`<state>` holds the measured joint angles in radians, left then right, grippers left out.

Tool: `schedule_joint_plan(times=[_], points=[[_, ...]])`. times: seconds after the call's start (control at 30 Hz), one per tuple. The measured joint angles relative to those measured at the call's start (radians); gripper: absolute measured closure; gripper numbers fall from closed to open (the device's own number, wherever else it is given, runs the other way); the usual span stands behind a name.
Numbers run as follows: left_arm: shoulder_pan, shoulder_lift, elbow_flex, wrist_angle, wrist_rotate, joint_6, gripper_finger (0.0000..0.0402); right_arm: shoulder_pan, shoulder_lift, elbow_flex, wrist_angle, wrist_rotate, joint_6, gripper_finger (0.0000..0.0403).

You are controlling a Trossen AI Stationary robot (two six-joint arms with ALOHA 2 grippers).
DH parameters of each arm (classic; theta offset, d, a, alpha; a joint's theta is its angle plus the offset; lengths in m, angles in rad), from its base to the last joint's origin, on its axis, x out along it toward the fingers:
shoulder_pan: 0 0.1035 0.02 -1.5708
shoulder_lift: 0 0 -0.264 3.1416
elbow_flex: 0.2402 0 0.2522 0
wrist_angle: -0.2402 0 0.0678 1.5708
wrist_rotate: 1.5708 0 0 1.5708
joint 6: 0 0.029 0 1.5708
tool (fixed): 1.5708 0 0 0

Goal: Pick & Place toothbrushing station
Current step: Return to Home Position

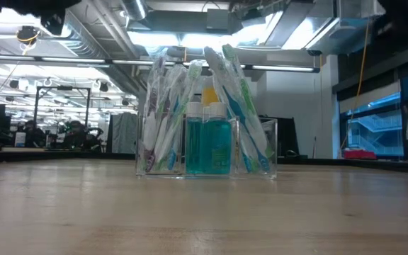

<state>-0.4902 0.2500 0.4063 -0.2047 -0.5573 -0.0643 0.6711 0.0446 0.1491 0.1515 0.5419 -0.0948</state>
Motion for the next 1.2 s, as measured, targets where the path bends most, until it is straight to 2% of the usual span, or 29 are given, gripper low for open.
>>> schedule_joint_plan(times=[0.1,0.27,0.47,0.6,0.77,1.2], points=[[0.0,-0.036,-0.065,0.04,0.003,0.017,0.04,-0.013,-0.044,-0.054,0.003,0.0,0.002,0.0402],[0.0,-0.082,-0.184,0.164,0.033,0.054,0.0399,-0.042,-0.045,-0.108,0.033,-0.016,0.014,0.0402],[0.0,-0.118,-0.284,0.232,0.054,0.068,0.0399,-0.075,-0.045,-0.135,0.031,-0.039,0.036,0.0403],[0.0,-0.125,-0.324,0.234,0.052,0.063,0.04,-0.088,-0.045,-0.135,0.025,-0.053,0.035,0.0403],[0.0,-0.125,-0.365,0.235,0.074,0.038,0.0398,-0.105,-0.045,-0.135,-0.002,-0.145,0.058,0.0403],[0.0,-0.119,-0.385,0.232,0.22,0.062,0.0399,-0.119,-0.045,-0.134,-0.087,-0.156,0.084,0.0396]])
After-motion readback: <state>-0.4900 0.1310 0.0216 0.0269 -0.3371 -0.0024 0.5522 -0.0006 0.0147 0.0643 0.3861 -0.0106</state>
